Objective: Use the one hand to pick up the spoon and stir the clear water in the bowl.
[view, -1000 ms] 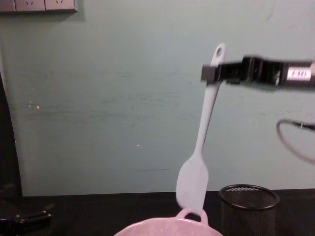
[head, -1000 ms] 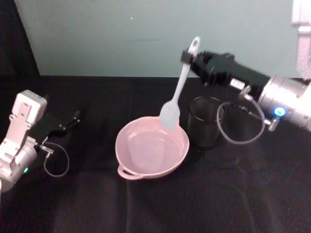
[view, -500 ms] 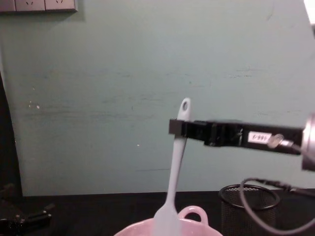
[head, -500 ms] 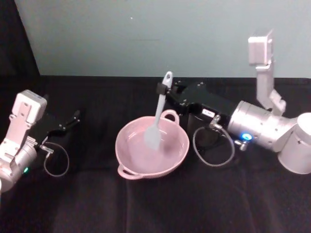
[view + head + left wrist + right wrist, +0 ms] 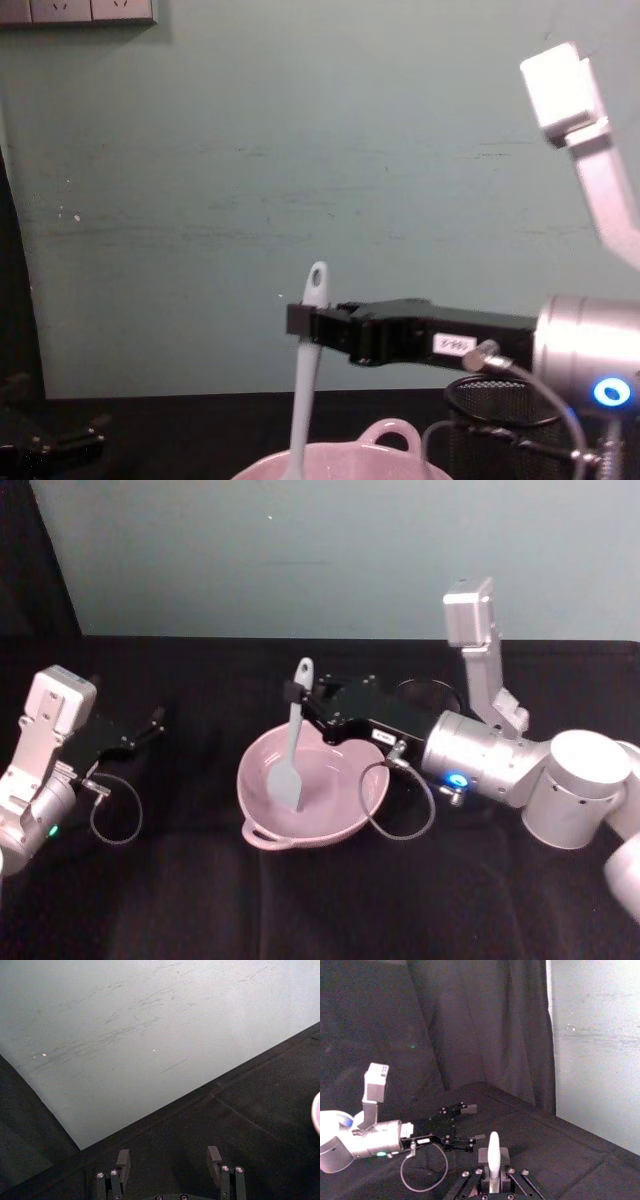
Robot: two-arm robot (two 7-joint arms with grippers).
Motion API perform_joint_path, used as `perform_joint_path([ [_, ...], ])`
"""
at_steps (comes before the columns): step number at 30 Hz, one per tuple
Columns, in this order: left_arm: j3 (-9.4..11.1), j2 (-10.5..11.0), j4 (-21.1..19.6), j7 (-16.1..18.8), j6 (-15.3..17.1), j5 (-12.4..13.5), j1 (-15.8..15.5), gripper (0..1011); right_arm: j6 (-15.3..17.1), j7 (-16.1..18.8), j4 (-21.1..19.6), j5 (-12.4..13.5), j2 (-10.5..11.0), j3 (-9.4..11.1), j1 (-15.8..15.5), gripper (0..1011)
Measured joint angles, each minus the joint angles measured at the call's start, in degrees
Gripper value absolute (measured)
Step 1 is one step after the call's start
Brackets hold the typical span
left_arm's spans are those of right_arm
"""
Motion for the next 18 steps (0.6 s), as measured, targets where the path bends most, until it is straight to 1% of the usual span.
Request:
perform_joint_path([
  [2,0.0,0.0,0.0,0.0,0.0,0.0,0.0,1011,-0.5,-0.1,1.3,-0.9,-1.2,-0.3,0.3,114],
  [4,0.0,0.0,0.0,0.0,0.0,0.0,0.0,1011,-1.6,-0.4,2.4,-2.0,-2.3,-0.5,0.4,114],
  [5,0.0,0.0,0.0,0.0,0.0,0.0,0.0,1011,-2.7,-0.9,3.3,-2.9,-3.0,-0.5,0.5,114],
  [8,0.0,0.0,0.0,0.0,0.0,0.0,0.0,1011,-5.0,-2.0,4.9,-4.5,-4.5,-0.4,0.6,114],
  [9,0.0,0.0,0.0,0.0,0.0,0.0,0.0,1011,-5.0,-2.0,4.9,-4.5,-4.5,-0.4,0.6,114],
  [13,0.0,0.0,0.0,0.0,0.0,0.0,0.0,1011,-8.1,-3.9,7.6,-6.7,-6.5,0.3,0.9,114],
  [15,0.0,0.0,0.0,0.0,0.0,0.0,0.0,1011,-9.0,-4.6,8.4,-7.5,-7.1,0.6,1.0,114],
  [18,0.0,0.0,0.0,0.0,0.0,0.0,0.0,1011,-11.0,-6.2,10.3,-9.4,-8.2,1.2,1.4,114],
])
